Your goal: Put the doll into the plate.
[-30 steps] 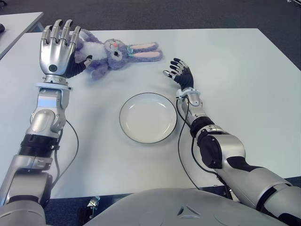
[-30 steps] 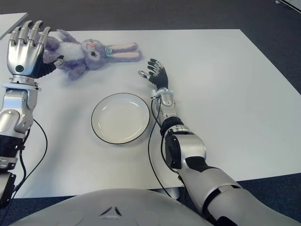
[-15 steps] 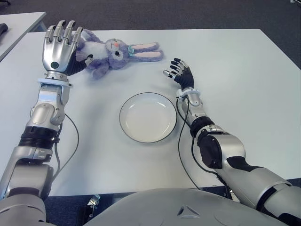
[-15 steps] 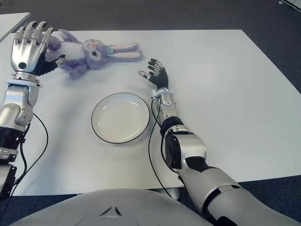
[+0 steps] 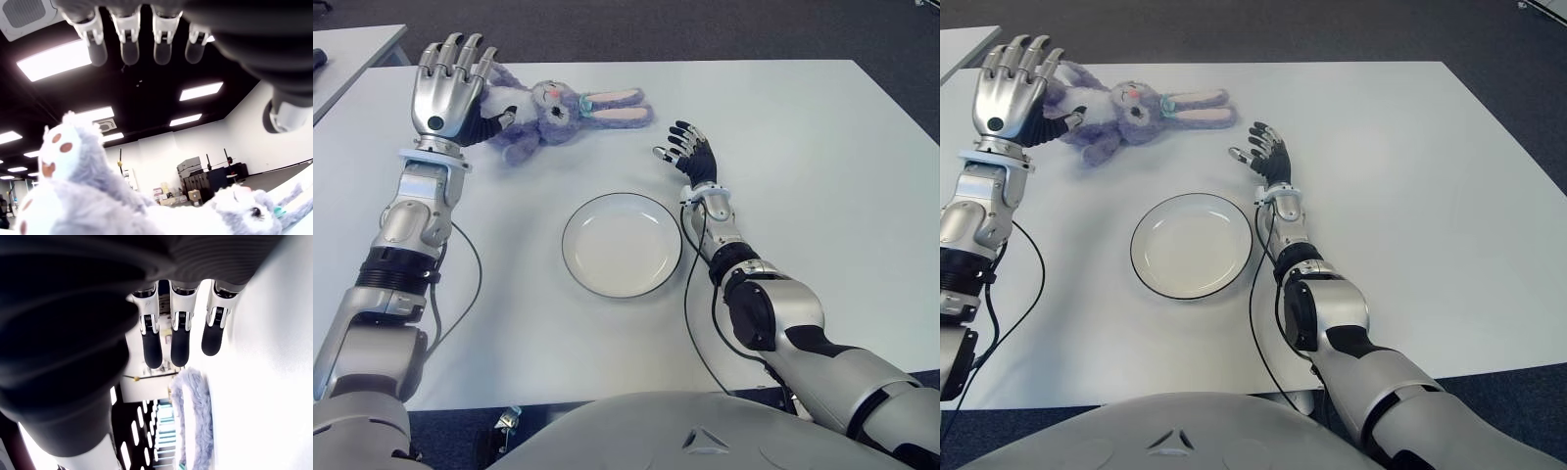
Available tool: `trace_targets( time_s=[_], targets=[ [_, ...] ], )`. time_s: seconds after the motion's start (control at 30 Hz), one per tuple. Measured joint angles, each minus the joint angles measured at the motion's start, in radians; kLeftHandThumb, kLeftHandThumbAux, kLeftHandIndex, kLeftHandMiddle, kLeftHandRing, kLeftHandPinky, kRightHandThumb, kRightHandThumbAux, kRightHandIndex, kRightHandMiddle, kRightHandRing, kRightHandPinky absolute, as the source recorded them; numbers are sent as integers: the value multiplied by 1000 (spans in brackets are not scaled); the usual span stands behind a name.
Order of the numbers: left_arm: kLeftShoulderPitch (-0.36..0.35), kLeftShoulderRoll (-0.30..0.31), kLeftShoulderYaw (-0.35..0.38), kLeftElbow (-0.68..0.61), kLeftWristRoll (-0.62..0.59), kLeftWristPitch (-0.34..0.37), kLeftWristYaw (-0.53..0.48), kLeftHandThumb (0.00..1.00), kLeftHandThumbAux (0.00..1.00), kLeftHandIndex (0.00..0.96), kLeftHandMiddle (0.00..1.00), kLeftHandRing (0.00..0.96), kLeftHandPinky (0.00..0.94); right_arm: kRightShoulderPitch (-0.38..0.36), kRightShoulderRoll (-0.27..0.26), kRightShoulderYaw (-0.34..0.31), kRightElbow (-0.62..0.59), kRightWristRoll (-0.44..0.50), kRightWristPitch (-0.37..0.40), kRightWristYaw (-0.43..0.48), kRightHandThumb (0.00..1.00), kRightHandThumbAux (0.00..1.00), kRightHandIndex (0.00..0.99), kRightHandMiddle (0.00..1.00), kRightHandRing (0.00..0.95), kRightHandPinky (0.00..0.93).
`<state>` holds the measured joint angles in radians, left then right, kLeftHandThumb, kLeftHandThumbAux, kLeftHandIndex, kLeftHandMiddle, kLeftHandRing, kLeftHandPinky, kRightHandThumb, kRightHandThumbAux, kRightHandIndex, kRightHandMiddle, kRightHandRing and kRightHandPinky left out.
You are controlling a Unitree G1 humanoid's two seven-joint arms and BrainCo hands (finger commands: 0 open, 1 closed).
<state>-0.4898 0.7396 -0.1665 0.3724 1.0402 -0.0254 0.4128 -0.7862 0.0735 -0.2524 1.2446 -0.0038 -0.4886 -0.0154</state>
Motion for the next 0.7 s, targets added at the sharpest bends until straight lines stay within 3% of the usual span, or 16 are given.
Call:
trace_targets(
  time_s=[0.33, 0.7],
  targets=[
    [-43, 15, -33, 34, -4, -52, -1, 305, 374, 0, 28, 0, 0, -1, 0, 0, 0, 0, 0, -4, 105, 926, 172, 209, 181, 178],
    [-117, 19, -64, 71, -30, -118, -72, 288, 383, 0, 52, 31, 0, -1, 0, 1, 0, -2, 0, -9, 99, 928, 173, 212, 185, 183]
  ],
)
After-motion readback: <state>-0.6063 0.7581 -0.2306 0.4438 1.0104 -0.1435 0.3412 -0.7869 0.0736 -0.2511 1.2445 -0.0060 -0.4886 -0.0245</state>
